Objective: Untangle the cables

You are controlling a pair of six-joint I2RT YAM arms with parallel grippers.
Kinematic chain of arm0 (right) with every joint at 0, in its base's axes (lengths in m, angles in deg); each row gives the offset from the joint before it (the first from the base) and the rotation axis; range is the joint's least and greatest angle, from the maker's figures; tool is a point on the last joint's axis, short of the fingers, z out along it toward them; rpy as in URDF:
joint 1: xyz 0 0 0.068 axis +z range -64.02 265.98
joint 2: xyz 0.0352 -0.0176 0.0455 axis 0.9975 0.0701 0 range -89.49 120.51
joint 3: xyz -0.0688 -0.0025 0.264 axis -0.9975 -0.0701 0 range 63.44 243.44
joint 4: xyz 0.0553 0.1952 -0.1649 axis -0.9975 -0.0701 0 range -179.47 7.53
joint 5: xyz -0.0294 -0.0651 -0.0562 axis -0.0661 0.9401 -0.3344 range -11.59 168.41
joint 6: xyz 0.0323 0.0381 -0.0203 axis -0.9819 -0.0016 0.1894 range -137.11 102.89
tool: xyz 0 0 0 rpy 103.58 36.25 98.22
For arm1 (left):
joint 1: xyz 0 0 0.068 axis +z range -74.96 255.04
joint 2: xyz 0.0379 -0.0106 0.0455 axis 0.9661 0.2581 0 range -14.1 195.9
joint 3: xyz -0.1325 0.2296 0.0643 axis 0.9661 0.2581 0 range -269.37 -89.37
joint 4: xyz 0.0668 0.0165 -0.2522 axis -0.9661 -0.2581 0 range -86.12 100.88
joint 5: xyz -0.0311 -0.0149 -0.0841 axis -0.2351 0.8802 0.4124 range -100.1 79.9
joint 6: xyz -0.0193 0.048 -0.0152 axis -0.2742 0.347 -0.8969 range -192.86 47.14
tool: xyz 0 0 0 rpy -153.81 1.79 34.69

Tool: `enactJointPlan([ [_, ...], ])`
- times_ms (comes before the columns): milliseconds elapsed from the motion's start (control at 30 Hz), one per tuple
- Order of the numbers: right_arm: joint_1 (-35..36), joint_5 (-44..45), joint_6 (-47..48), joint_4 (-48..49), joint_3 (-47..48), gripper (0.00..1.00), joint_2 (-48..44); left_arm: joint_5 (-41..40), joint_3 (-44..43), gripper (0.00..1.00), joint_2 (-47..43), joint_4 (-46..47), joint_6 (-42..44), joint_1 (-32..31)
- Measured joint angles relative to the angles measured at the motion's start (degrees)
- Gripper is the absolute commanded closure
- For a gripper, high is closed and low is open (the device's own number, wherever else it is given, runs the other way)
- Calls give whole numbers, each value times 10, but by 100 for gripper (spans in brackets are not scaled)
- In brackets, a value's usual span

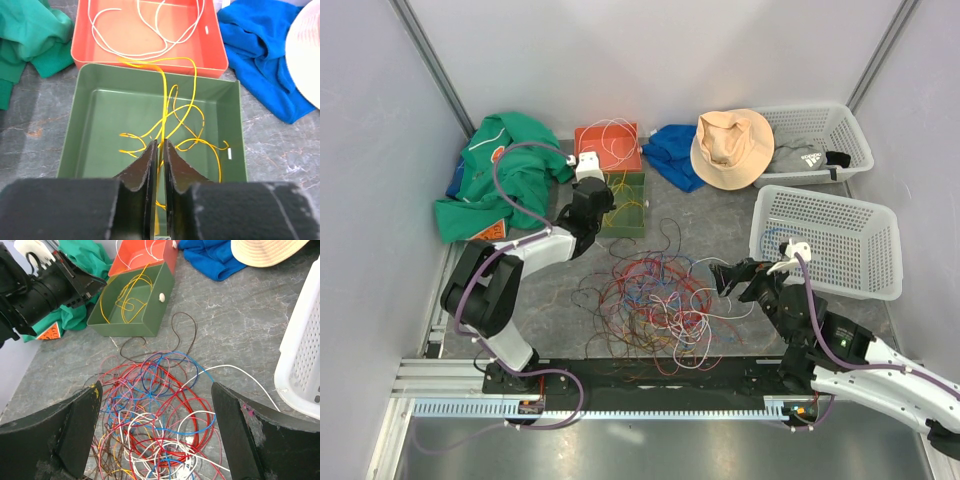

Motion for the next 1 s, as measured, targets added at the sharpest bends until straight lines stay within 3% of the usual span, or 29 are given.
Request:
enactJointPlan([
  [67,0,0,-1,0,0,2,-5,-1,-5,86,0,-7,3,1],
  [100,0,0,-2,0,0,2,-7,-2,-9,98,2,-10,4,1],
  [500,0,3,-1,0,-4,2,-13,1,1,98,-28,-9,10,1],
  [567,0,3,-1,0,-4,2,-10,5,0,77,-52,-10,10,0],
  [600,0,2,-1,0,-4,2,-8,6,-4,52,-63,-12,11,0],
  [700,0,2,-2,0,-5,2,-4,11,-38,18,-75,-24,20,0],
  [800,0,0,-2,0,-5,2,-4,11,-88,12,-59,-46,32,1],
  [1000,0,1,-1,-1,-5,2,-12,3,-189,12,34,-106,62,8],
])
